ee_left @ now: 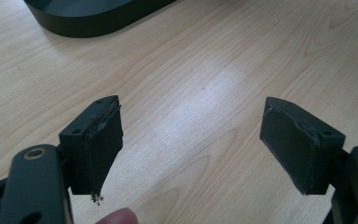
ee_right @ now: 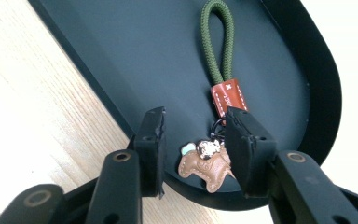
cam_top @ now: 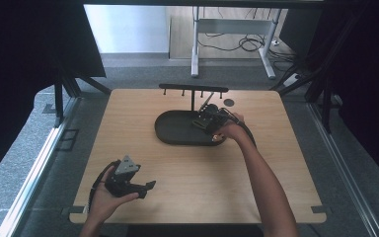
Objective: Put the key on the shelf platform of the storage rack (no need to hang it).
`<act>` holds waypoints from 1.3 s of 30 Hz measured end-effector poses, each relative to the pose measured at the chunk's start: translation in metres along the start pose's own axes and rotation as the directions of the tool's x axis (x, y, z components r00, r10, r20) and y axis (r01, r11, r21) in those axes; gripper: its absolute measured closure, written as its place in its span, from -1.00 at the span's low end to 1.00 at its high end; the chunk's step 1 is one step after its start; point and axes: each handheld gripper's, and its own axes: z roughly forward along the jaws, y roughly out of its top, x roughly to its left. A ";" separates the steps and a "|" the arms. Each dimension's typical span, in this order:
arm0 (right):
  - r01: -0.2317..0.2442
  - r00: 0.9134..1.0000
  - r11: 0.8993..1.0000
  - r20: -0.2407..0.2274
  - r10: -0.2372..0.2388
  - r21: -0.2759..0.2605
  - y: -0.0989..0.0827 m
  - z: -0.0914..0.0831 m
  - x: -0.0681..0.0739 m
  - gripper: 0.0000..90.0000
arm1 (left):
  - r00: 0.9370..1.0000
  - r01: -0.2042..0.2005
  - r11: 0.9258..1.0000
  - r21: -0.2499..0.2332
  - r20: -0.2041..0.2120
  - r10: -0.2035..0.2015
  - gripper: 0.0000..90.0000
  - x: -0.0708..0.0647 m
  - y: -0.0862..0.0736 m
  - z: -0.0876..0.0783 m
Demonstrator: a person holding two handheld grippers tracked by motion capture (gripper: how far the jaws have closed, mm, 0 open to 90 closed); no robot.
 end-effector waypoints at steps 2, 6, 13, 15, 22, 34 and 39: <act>-0.006 1.000 1.000 -0.001 0.006 -0.012 -0.001 -0.004 0.001 0.24 | 1.000 0.001 1.000 0.001 -0.001 -0.001 -0.52 0.000 0.000 0.001; -0.030 0.999 0.999 -0.014 0.030 -0.043 -0.007 -0.014 0.001 0.19 | 1.000 0.001 1.000 0.002 -0.001 -0.001 -0.52 0.000 0.000 0.001; -0.057 0.998 0.993 -0.036 0.054 -0.102 -0.022 -0.032 0.006 0.11 | 1.000 -0.003 1.000 0.005 -0.003 0.003 -0.52 -0.001 0.000 0.002; -0.075 0.997 0.988 -0.043 0.070 -0.132 -0.034 -0.041 0.010 0.09 | 1.000 0.000 1.000 0.009 -0.010 0.000 -0.52 0.000 0.000 0.002; -0.071 0.996 0.981 -0.067 0.060 -0.180 -0.066 -0.051 0.023 0.08 | 1.000 0.005 1.000 0.007 -0.017 -0.005 -0.52 0.002 -0.001 0.001; -0.085 0.993 0.966 -0.102 0.062 -0.244 -0.137 -0.055 0.044 0.08 | 0.999 0.008 1.000 0.016 -0.036 -0.008 -0.52 0.003 -0.001 0.001; -0.114 0.990 0.957 -0.113 0.087 -0.267 -0.169 -0.051 0.057 0.06 | 0.999 0.009 1.000 0.018 -0.044 -0.008 -0.52 0.004 -0.001 0.001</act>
